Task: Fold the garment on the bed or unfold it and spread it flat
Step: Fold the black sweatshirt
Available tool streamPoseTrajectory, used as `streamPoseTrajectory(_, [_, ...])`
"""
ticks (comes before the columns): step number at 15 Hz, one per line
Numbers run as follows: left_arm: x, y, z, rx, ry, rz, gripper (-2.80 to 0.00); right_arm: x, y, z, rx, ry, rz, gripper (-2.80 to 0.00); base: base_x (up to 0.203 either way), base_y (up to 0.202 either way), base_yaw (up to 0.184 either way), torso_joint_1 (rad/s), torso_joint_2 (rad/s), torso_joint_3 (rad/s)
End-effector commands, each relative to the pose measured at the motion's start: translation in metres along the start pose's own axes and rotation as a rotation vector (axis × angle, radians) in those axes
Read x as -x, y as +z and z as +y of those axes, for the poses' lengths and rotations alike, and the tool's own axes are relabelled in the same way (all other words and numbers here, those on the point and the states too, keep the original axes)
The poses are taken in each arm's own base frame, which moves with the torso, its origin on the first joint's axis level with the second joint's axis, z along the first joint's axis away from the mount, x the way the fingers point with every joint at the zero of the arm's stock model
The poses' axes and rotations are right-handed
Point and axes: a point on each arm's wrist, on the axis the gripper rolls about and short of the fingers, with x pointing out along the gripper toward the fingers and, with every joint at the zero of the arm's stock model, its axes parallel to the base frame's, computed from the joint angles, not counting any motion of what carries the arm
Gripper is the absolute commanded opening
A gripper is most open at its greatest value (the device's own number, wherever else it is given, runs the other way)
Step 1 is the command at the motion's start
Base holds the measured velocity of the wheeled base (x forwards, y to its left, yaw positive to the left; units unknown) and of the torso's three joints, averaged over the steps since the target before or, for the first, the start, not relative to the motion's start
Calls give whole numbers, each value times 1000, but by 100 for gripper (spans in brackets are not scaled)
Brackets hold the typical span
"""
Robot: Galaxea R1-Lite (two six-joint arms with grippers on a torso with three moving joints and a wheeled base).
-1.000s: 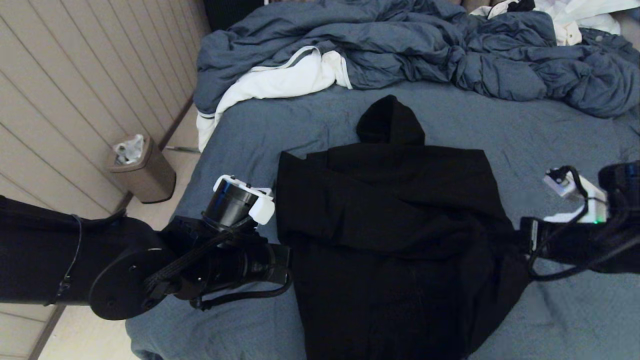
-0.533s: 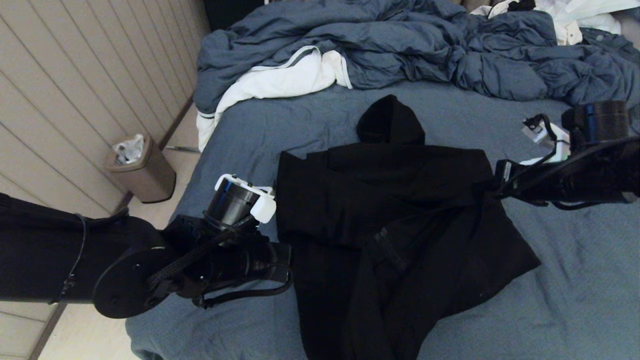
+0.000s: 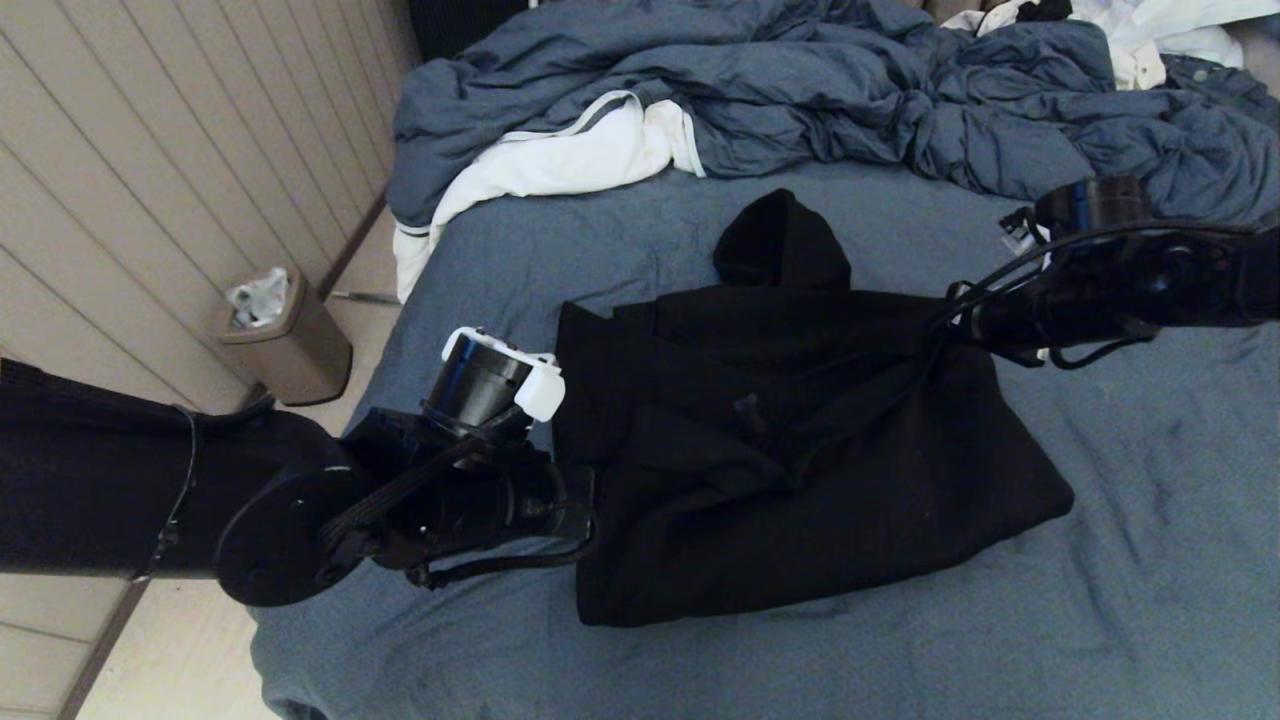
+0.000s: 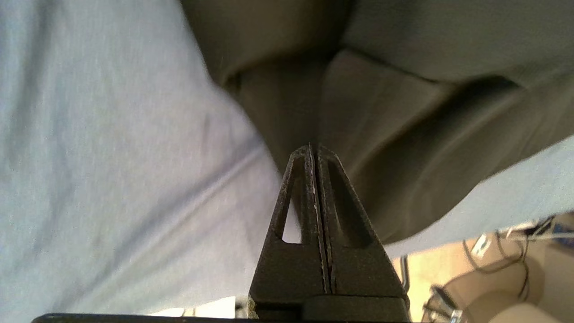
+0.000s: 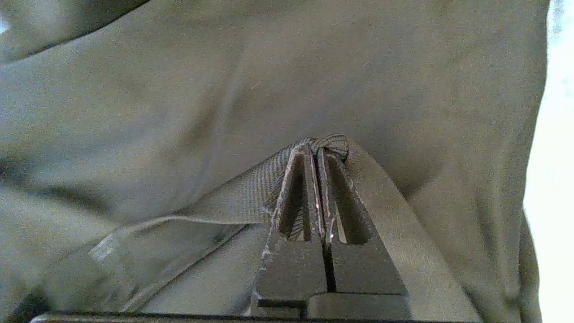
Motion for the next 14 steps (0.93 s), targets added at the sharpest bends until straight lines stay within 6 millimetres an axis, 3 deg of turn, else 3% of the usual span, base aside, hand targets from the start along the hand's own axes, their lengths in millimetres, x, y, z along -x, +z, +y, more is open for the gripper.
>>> streamPoseTrajectory(1, [-9, 6, -4, 4, -3, -9, -280, -21, -4, -4, -5, -13, 25, -280, 0, 0, 0, 0, 0, 0])
streamPoseTrajectory(7, [-37, 36, -22, -32, -29, -60, -280, -13, -5, -2, 6, -10, 23, -280, 0, 0, 0, 0, 0, 0])
streamPoseTrajectory(8, [-36, 36, -22, -32, -30, -65, 0, -13, -5, -3, 6, -12, 23, -280, 0, 0, 0, 0, 0, 0])
streamPoseTrajectory(14, [-26, 48, -21, -43, -37, -114, 0, -10, -8, -4, 6, -16, 32, -280, 0, 0, 0, 0, 0, 0])
